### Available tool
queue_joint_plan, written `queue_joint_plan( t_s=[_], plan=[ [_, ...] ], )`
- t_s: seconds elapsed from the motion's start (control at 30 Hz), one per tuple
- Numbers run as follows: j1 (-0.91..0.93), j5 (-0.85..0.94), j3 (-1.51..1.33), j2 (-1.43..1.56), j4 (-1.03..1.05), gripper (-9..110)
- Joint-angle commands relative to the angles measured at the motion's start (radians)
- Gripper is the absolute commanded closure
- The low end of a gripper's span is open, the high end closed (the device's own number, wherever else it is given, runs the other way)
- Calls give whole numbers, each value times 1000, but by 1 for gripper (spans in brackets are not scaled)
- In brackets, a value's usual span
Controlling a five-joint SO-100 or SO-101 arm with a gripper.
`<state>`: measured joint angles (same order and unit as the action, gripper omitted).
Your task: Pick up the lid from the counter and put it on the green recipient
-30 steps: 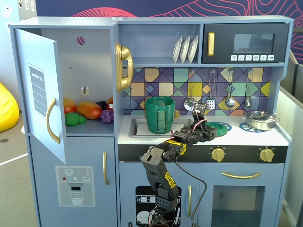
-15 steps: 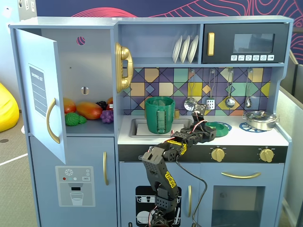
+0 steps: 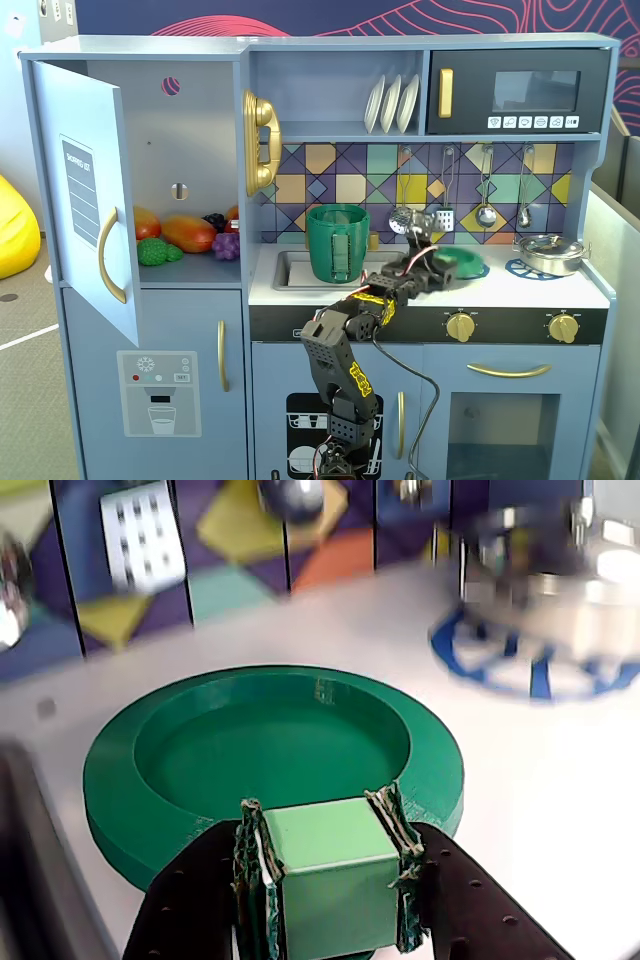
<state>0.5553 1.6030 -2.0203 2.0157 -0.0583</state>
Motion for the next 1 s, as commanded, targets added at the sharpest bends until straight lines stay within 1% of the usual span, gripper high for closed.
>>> queue_joint_plan(
  t_s=[0.0, 0.17, 0.43, 0.67, 0.97],
  plan=[
    [-14, -18, 172, 43, 14, 102],
    [-40, -38, 304, 61, 94, 102],
    [-178, -72, 445, 155, 261, 102],
    [-324, -38, 557, 161, 380, 102],
    [-449, 6, 601, 127, 448, 102]
  ],
)
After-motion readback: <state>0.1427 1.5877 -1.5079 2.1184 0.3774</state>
